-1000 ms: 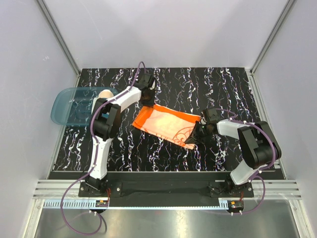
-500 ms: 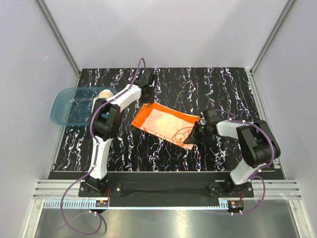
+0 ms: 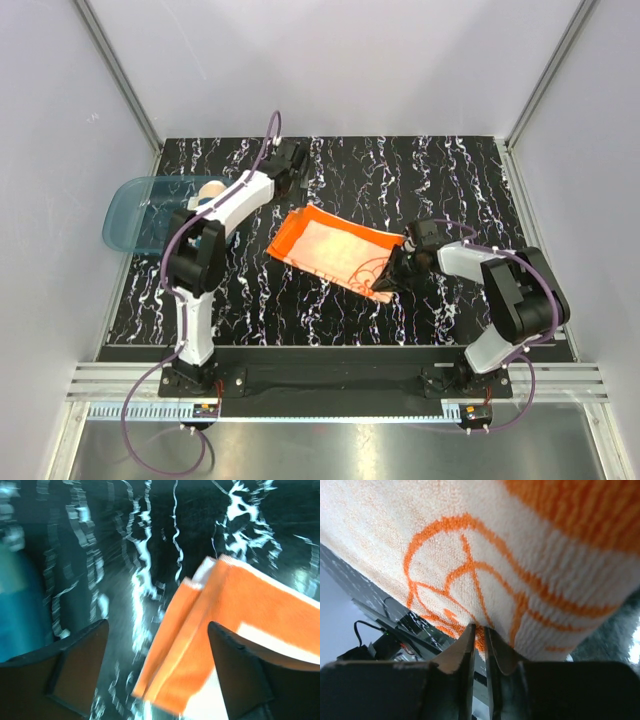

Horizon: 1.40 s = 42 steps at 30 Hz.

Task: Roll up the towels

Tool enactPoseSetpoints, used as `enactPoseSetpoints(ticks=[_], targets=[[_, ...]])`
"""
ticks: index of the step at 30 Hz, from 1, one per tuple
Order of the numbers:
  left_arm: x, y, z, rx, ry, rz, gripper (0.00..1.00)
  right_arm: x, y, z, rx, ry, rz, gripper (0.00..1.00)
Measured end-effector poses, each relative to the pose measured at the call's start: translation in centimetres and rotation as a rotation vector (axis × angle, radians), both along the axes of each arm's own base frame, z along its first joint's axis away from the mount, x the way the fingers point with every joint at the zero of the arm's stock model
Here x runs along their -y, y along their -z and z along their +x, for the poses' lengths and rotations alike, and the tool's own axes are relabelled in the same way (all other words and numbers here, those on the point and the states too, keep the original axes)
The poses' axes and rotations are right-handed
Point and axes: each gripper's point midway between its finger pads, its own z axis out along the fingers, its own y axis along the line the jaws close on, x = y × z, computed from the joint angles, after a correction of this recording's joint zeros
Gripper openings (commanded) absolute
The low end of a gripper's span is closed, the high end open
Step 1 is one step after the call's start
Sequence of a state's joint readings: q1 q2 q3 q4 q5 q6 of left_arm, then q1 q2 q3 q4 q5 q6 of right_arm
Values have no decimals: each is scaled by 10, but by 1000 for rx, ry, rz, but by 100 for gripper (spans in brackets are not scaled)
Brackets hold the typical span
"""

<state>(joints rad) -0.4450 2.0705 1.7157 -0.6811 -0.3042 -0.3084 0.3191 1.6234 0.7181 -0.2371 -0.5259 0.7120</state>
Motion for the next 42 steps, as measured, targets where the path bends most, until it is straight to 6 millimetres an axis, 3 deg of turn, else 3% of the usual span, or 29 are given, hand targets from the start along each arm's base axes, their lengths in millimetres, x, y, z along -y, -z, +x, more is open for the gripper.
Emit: enactPoseSetpoints(ticks=[1,7,11,12,15,18,20,26,30,42], targets=[[0,-14,-5,25,2,8,99,2,-1,-1,-1,2,-17,21],[25,-119,-44,254,65,-24,99,12,-26,9,39,7,-97,31],[42,-167,-81,442,110,-47,99,18,-69,25,158,22,-132,46],[44,-171,-94,488,127,-53,99,21,-82,29,199,33,-140,63],[37,-159,-120,588,136,-107,99,30,-115,33,304,74,-164,99],[28,-127,-131,577,170,-152,99,41,-130,29,359,99,-199,100],[37,-116,-134,558,207,-202,99,50,-134,24,372,120,-228,100],[103,-127,-153,535,365,-316,99,75,-141,9,407,190,-316,100],[154,-129,-180,498,480,-341,99,95,-147,1,434,283,-369,100],[234,-62,-271,326,748,-131,99,110,-152,-8,467,346,-381,100]])
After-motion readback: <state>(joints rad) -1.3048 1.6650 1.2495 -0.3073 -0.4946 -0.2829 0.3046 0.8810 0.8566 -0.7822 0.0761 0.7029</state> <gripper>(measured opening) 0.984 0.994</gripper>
